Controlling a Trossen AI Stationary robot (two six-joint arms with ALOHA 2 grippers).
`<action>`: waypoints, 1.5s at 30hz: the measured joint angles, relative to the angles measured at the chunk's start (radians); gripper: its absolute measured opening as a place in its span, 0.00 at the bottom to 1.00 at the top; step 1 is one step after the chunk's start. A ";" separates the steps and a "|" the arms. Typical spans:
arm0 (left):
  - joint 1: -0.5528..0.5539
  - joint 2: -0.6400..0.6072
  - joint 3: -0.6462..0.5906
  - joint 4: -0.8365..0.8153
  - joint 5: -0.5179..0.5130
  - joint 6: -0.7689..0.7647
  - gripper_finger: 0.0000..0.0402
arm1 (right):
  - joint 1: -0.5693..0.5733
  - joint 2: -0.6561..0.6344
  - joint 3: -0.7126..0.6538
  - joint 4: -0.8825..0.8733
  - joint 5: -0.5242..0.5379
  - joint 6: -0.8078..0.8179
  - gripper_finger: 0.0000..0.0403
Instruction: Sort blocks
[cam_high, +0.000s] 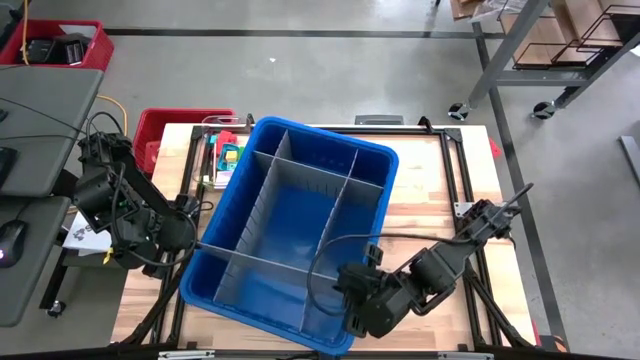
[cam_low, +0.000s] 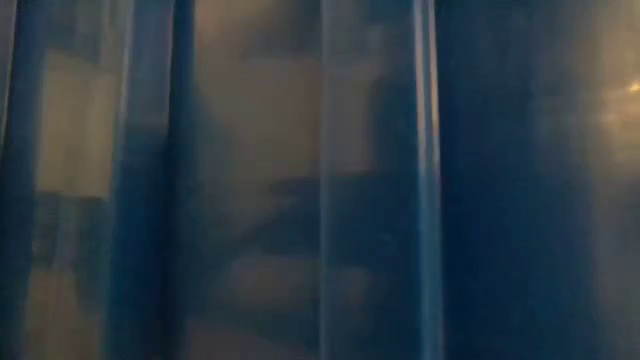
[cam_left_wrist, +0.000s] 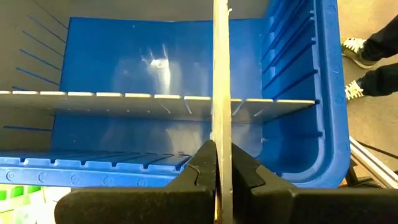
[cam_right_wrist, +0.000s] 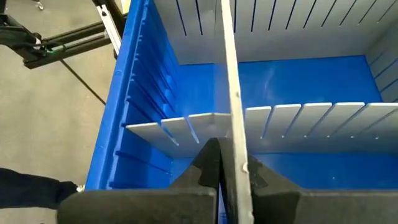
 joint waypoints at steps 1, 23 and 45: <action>0.000 0.000 0.000 0.000 0.000 0.000 0.00 | 0.001 0.000 0.000 0.000 0.004 -0.001 0.00; 0.001 0.001 0.000 0.047 -0.014 0.014 0.00 | 0.023 -0.007 0.000 -0.057 -0.048 0.034 0.00; 0.092 -0.001 0.190 0.042 -0.067 -0.018 0.53 | 0.000 -0.047 0.006 0.049 -0.084 -0.056 0.38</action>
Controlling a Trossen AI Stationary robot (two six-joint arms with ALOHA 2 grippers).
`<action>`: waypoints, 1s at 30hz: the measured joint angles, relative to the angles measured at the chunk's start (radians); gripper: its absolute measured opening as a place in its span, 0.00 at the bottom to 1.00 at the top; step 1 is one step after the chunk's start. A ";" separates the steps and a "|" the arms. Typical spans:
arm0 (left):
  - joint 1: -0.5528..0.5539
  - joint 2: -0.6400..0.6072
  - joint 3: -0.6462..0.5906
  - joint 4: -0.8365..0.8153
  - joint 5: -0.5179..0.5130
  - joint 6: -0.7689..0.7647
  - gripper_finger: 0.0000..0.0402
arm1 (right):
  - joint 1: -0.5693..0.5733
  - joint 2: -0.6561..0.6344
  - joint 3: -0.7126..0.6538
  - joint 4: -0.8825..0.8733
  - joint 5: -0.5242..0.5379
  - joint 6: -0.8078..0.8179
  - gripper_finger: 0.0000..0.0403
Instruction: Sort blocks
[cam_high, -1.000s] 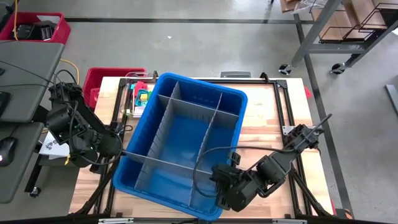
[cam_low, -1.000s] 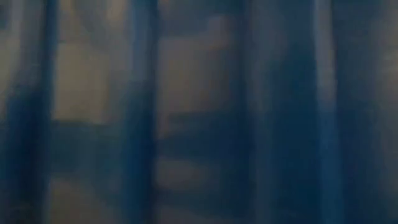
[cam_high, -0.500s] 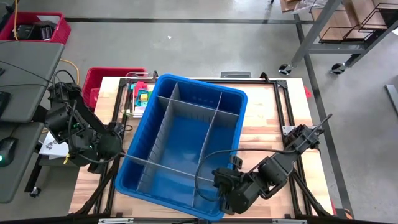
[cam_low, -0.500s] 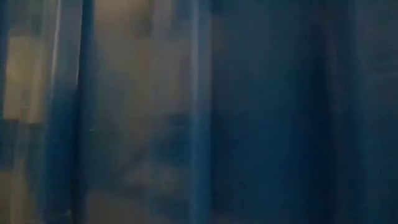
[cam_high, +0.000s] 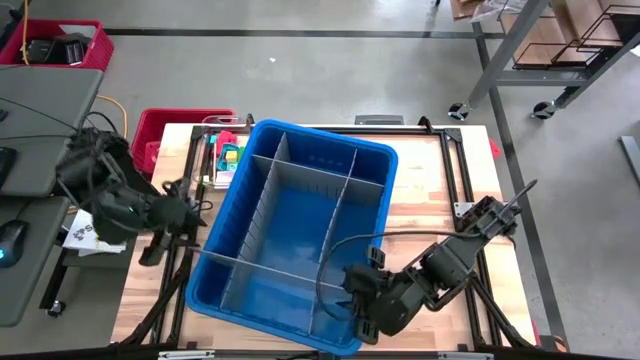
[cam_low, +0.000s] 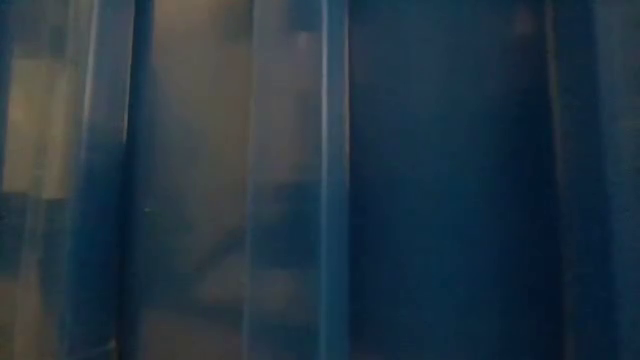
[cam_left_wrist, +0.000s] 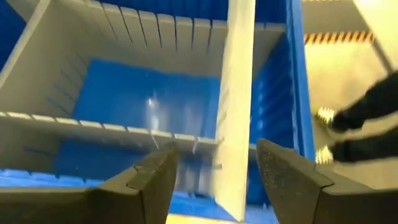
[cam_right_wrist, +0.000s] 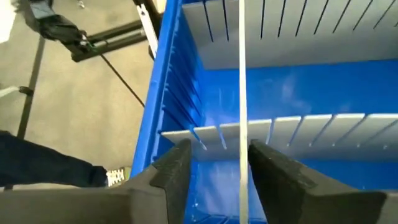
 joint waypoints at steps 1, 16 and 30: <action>0.003 0.000 0.018 0.001 -0.016 0.007 0.55 | -0.003 -0.008 0.000 -0.001 0.001 -0.005 0.38; 0.028 0.000 0.114 0.127 -0.207 0.108 0.56 | -0.020 -0.116 0.002 0.221 0.045 -0.099 0.31; 0.028 0.008 0.113 -0.037 -0.573 -0.122 0.01 | 0.203 0.066 -0.001 0.242 -0.082 0.309 0.00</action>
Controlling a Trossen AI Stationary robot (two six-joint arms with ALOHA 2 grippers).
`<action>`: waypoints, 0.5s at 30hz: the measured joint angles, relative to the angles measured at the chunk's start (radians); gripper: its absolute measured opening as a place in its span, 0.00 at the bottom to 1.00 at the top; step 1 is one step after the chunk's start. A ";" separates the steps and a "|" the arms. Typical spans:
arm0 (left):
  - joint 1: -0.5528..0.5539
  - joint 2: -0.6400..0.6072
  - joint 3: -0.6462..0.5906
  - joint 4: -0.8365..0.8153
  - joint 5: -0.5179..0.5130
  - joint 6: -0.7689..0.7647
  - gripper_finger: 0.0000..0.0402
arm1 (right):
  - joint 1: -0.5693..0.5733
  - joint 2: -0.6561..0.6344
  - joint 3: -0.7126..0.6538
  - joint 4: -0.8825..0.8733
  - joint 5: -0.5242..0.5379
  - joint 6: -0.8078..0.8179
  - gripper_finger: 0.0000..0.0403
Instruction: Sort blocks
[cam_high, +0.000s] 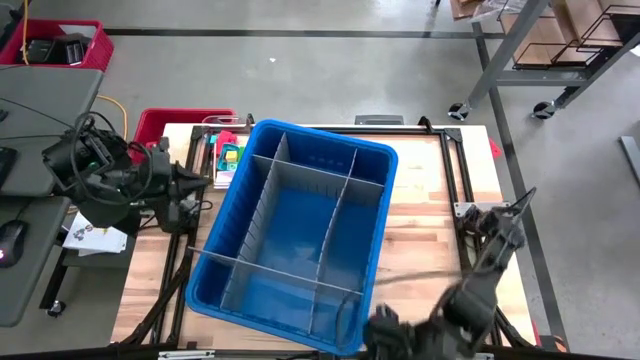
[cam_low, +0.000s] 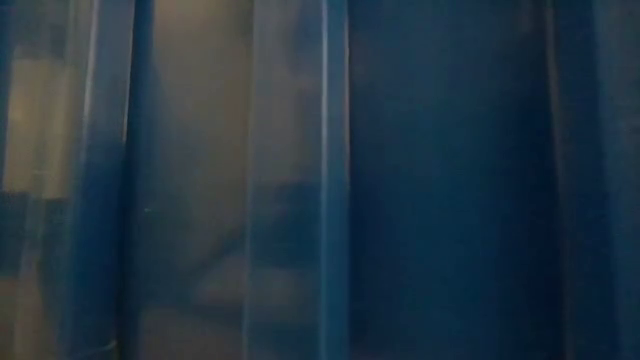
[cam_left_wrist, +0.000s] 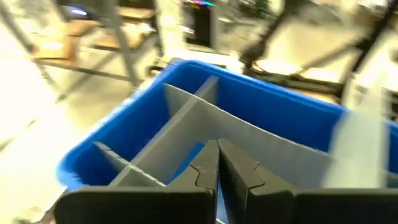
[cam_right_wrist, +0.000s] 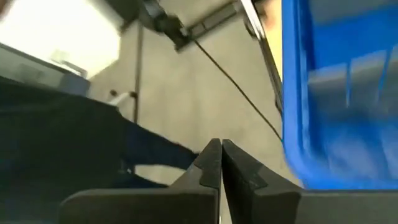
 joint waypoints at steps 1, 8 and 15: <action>0.000 0.000 0.000 -0.021 -0.037 -0.028 0.00 | 0.011 0.017 0.000 -0.019 0.013 0.029 0.00; 0.031 0.002 -0.001 -0.022 -0.288 -0.106 0.00 | 0.001 0.110 0.000 -0.132 0.087 0.192 0.00; 0.060 0.005 -0.001 -0.023 -0.283 -0.088 0.00 | 0.011 0.175 0.002 -0.045 -0.031 0.136 0.00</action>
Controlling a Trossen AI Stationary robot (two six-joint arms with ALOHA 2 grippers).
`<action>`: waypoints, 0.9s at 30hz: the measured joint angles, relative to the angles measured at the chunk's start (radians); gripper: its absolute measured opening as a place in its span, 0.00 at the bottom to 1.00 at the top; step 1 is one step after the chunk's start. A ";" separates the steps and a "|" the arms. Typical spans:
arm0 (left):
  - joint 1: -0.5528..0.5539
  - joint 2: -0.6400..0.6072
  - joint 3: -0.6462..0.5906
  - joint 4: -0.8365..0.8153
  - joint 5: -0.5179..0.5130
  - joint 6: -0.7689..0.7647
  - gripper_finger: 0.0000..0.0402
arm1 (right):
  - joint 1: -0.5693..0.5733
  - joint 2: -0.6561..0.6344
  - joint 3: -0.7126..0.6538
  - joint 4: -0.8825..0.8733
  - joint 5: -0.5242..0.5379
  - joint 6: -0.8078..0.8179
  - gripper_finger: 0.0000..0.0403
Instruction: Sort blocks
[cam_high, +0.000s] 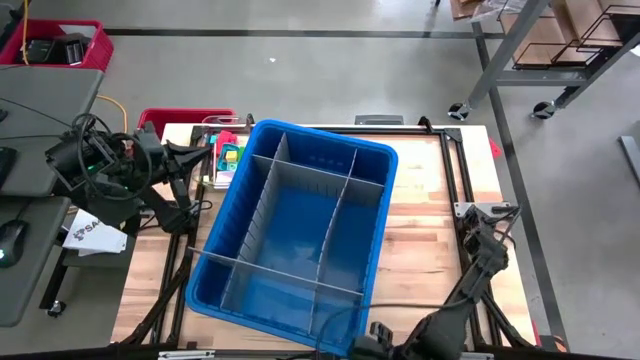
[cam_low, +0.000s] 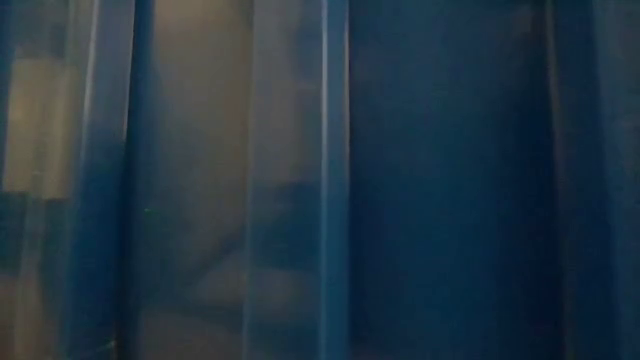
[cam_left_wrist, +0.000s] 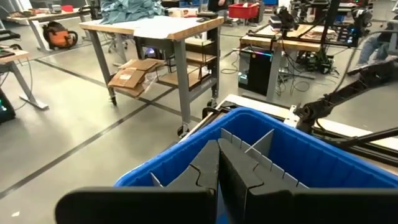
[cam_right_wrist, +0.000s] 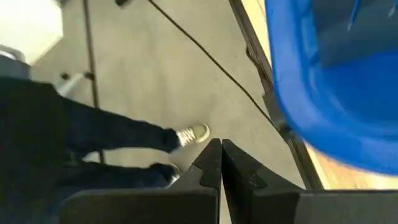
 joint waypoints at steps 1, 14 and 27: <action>0.000 0.000 0.000 0.000 0.000 0.000 0.00 | 0.001 0.007 -0.002 -0.008 0.005 0.004 0.00; 0.040 0.027 -0.001 0.004 0.008 -0.011 0.00 | -0.024 -0.001 0.003 -0.175 0.126 0.067 0.00; 0.040 0.033 -0.001 0.005 0.002 -0.036 0.00 | -0.023 -0.007 0.004 -0.428 0.182 0.232 0.00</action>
